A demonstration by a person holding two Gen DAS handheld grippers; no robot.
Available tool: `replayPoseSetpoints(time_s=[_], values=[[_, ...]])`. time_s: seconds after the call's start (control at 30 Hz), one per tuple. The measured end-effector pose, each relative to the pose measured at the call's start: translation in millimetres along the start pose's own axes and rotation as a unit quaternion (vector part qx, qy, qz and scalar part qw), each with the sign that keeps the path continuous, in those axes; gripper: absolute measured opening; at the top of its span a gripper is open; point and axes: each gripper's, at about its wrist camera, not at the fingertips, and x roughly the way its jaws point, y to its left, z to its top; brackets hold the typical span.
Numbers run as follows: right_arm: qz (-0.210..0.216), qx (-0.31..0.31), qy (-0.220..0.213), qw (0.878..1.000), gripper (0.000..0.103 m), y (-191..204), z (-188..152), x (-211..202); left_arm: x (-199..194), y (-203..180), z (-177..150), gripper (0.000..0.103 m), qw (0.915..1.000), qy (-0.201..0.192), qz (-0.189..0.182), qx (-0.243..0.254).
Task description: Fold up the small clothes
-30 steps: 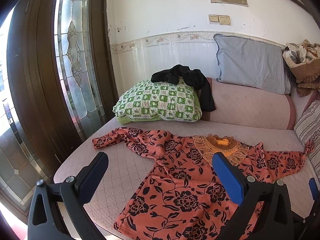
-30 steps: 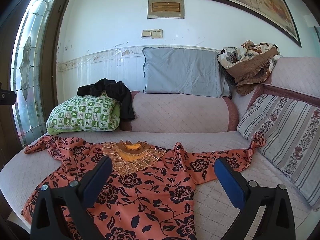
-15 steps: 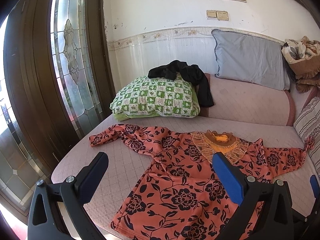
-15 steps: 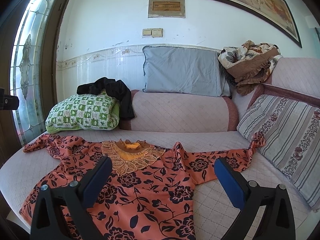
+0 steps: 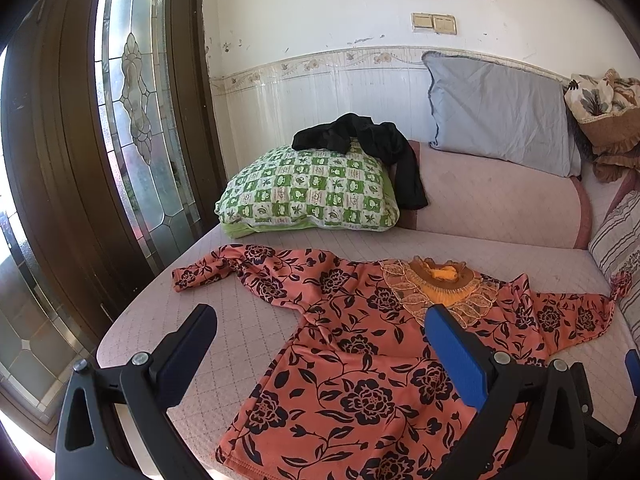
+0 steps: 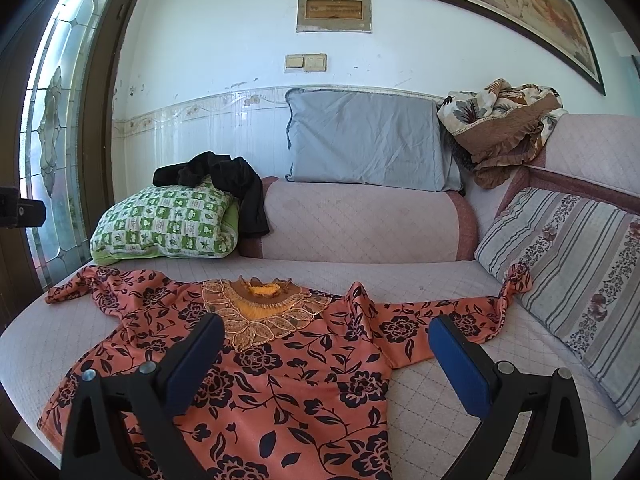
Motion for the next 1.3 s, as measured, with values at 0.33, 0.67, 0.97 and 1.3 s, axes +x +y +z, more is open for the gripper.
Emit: replayPoseSetpoints(time_s=[0.33, 0.67, 0.97, 1.3], values=[[-0.02, 0.102, 0.01, 0.995, 0.103, -39, 19, 46, 39, -14, 11, 0.103, 0.9998, 0.007, -0.018, 0.006], [-0.058, 0.136, 0.078, 0.986, 0.103, -104, 26, 124, 96, -41, 12, 0.103, 0.9988, 0.027, -0.037, 0.017], [0.009, 0.504, 0.179, 0.845, 0.102, -285, -61, 213, 229, -79, -64, 0.103, 0.9762, 0.204, -0.065, 0.031], [-0.087, 0.568, 0.158, 0.803, 0.072, -379, -88, 247, 273, -93, -102, 0.103, 0.9638, 0.25, -0.068, 0.064]])
